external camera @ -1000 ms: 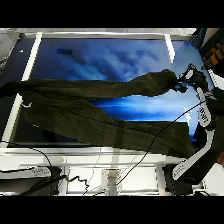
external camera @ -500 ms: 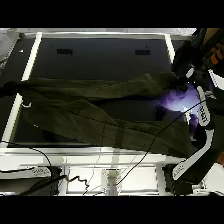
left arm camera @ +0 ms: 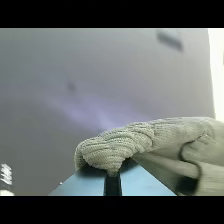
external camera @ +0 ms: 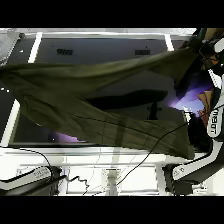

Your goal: Fold the clothes and pants, and hang the long-sleeved shirts on hangers.

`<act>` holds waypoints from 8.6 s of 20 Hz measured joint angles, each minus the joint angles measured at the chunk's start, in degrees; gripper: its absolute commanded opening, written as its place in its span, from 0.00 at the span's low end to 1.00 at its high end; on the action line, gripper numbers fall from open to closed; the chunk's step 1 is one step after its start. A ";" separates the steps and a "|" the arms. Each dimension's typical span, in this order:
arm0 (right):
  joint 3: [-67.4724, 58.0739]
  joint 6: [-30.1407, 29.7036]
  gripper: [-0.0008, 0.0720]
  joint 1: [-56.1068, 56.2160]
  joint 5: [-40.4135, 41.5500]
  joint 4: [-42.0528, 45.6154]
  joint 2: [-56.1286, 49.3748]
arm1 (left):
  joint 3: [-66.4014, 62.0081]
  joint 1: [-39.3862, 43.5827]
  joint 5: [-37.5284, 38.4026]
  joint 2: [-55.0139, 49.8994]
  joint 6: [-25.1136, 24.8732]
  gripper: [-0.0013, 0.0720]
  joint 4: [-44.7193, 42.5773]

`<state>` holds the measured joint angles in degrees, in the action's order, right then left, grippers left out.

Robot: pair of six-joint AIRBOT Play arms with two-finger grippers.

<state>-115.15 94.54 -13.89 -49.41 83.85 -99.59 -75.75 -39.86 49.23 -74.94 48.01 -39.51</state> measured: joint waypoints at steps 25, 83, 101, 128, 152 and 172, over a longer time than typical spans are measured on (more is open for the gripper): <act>60.33 1.27 0.03 0.00 -4.57 1.81 26.56 | 0.11 4.17 -8.70 -17.81 0.00 0.08 5.40; 58.40 -8.48 0.88 -12.09 7.41 -8.66 24.00 | 19.17 -18.67 16.13 8.70 31.82 0.08 -39.56; 29.62 -34.99 0.32 -3.23 -6.84 -22.95 -7.43 | 20.20 -15.82 12.57 8.87 33.92 0.08 -37.13; 17.55 -15.72 0.83 -3.39 21.20 -18.95 -9.11 | 28.33 -15.47 3.96 8.92 33.64 0.08 -31.61; 39.76 -29.33 0.35 -18.58 -39.39 -8.37 14.16 | 29.31 -15.47 -0.39 8.94 21.35 0.08 -18.34; 66.01 -36.87 0.04 -13.55 -8.63 -17.14 18.23 | 29.33 -15.47 -1.55 8.94 19.08 0.08 -18.29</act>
<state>-49.15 57.67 -27.44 -58.04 66.72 -81.36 -46.41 -55.33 47.68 -66.00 67.09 -57.80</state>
